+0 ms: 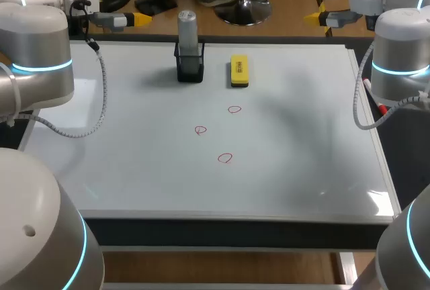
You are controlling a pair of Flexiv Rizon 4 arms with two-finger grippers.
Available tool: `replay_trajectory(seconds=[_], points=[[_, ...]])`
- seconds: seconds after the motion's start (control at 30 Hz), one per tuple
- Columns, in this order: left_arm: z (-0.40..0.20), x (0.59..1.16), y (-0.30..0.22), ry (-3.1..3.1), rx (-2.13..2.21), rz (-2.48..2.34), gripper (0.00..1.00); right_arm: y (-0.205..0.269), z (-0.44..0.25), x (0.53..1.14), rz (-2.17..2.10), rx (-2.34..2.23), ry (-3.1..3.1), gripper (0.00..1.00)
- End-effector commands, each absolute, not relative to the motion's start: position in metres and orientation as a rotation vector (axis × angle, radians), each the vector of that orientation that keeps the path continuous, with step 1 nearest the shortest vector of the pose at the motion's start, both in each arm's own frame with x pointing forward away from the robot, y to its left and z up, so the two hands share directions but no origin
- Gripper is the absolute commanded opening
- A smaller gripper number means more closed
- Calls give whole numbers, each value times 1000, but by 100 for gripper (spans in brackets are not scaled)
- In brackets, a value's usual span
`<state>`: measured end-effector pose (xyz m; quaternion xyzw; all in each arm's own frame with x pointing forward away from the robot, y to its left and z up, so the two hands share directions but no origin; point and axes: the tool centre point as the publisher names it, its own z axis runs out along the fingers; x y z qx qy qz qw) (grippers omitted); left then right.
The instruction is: Pick up the inspection probe, press it on each red-marked spot on the whiteboard one by one, put down the probe, pick up the eraser, and wipe off all the red marks.
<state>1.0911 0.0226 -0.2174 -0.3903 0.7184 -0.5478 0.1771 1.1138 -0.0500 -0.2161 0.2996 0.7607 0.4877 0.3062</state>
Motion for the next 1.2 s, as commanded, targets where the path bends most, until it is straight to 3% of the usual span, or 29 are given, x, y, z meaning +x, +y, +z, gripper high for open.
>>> replay_trajectory(seconds=[0.03,1.0,1.2], points=[[-217,1091,23,2033,-1105,-1550,100,-50,-216,1114,1291,793,2013,100],[-217,1091,23,2033,-1105,-1550,100,-50,-216,1114,1291,793,2013,100],[-208,1099,3,2085,-862,-1670,100,-50,-216,1114,1291,793,2013,100]])
